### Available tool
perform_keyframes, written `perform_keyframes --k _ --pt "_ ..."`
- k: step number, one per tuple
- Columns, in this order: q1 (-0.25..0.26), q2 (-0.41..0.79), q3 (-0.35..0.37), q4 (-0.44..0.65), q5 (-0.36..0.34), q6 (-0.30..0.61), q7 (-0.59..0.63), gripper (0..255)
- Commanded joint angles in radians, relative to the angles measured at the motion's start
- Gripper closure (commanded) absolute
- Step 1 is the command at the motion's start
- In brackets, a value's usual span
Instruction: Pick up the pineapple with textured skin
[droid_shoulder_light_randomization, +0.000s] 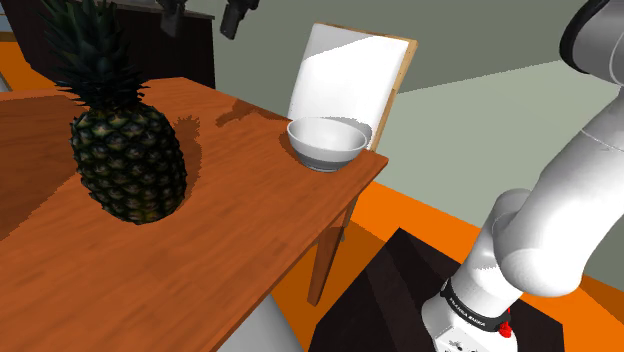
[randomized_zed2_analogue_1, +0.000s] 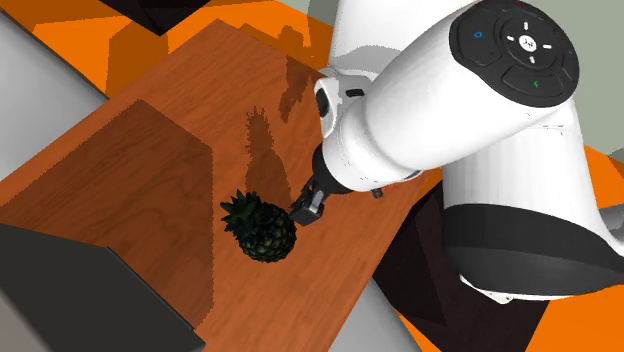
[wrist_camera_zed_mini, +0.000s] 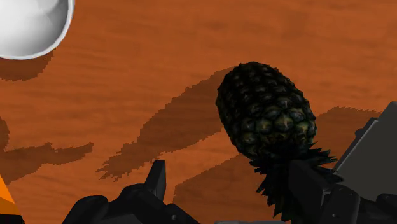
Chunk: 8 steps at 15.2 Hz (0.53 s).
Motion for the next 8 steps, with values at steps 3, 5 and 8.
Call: perform_keyframes --k 3,5,8 --pt "0.047 0.146 0.069 0.193 -0.099 -0.037 0.062 0" --pt "0.09 0.228 0.099 0.304 -0.165 -0.067 0.092 0" --pt "0.144 0.304 0.114 0.398 -0.227 -0.085 0.116 0"
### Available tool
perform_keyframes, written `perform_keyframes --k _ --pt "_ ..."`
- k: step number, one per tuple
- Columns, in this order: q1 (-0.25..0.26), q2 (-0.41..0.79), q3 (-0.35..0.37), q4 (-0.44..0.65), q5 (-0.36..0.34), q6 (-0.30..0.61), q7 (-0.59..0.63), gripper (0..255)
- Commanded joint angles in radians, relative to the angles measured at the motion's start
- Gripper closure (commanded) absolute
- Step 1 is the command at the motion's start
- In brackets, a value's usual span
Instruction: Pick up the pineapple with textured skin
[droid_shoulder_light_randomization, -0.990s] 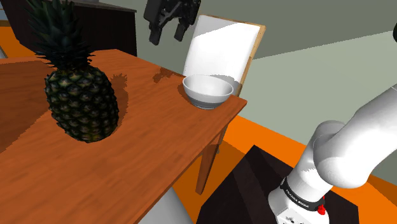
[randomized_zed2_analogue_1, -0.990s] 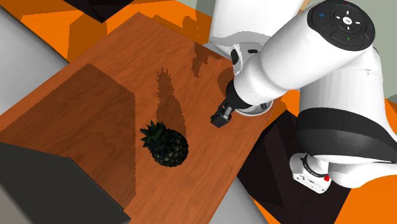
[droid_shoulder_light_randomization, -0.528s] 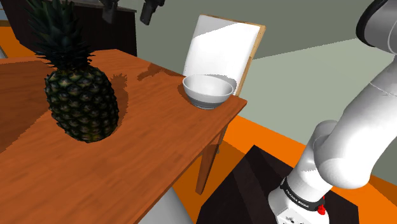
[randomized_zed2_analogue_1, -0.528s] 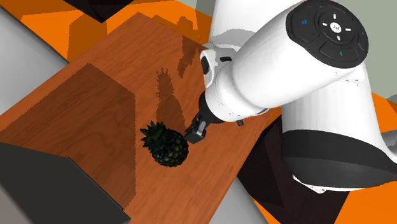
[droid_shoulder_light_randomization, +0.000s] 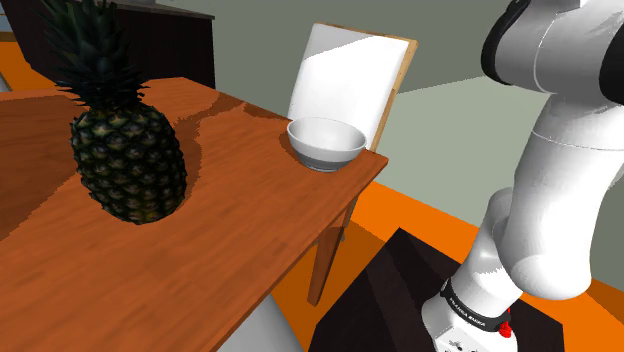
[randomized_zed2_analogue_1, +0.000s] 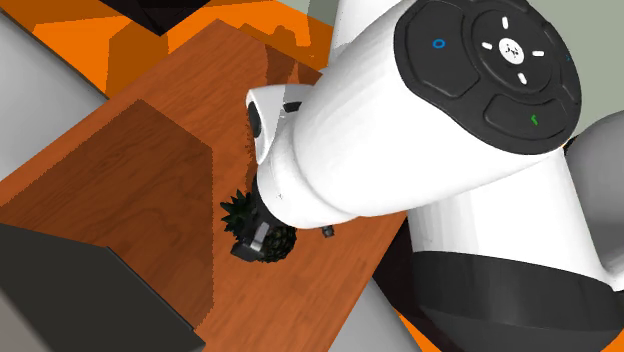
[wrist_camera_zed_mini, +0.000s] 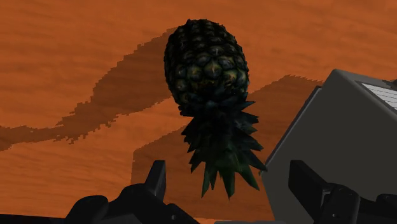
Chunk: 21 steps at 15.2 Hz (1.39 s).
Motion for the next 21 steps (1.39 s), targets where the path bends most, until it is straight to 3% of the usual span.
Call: perform_keyframes --k 1,6,9,10,19,21 --pt "0.002 -0.003 0.003 -0.031 -0.001 0.031 0.011 0" --pt "-0.032 -0.06 -0.004 -0.169 0.04 0.126 0.008 0" --pt "-0.035 -0.065 -0.005 -0.184 0.044 0.136 0.008 0" --pt "-0.034 -0.064 -0.005 -0.182 0.043 0.135 0.008 255" --pt "-0.035 -0.065 -0.005 -0.184 0.044 0.136 0.008 255" --pt "-0.024 -0.045 -0.002 -0.132 0.03 0.101 0.009 255"
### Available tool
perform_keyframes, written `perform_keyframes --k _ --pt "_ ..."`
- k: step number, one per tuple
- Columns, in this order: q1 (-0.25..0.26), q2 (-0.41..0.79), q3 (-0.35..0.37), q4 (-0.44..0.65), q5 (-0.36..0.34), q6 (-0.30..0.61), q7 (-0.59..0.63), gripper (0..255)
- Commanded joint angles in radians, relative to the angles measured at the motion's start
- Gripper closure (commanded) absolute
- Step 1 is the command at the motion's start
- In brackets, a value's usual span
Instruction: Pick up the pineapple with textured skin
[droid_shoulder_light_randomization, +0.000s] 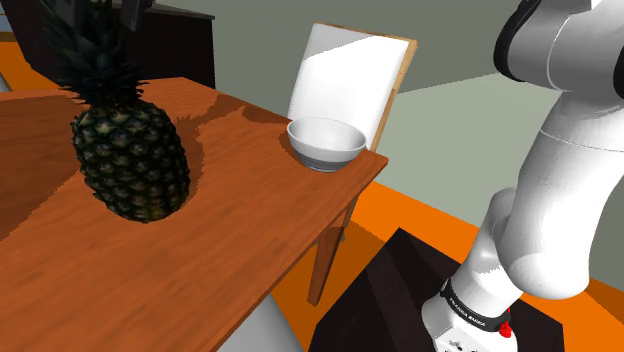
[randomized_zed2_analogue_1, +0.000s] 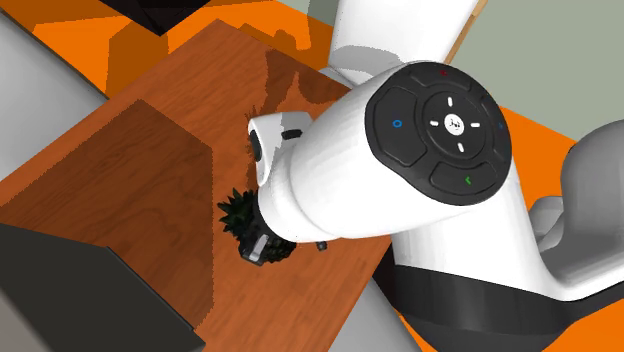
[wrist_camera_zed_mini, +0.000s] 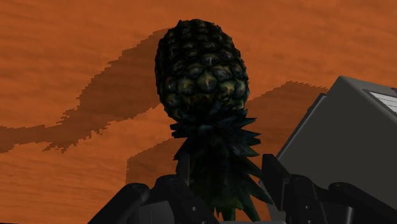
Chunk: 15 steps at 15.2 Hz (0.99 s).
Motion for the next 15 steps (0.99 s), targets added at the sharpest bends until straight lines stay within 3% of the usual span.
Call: perform_keyframes --k 1,8,13,15 --pt "0.01 0.016 0.003 0.045 -0.013 -0.031 0.001 255" --pt "0.08 0.116 0.012 0.275 -0.09 -0.18 0.004 255" --pt "0.198 0.241 0.004 0.542 -0.192 -0.333 -0.007 255" --pt "0.205 0.246 0.001 0.554 -0.195 -0.339 -0.008 255"
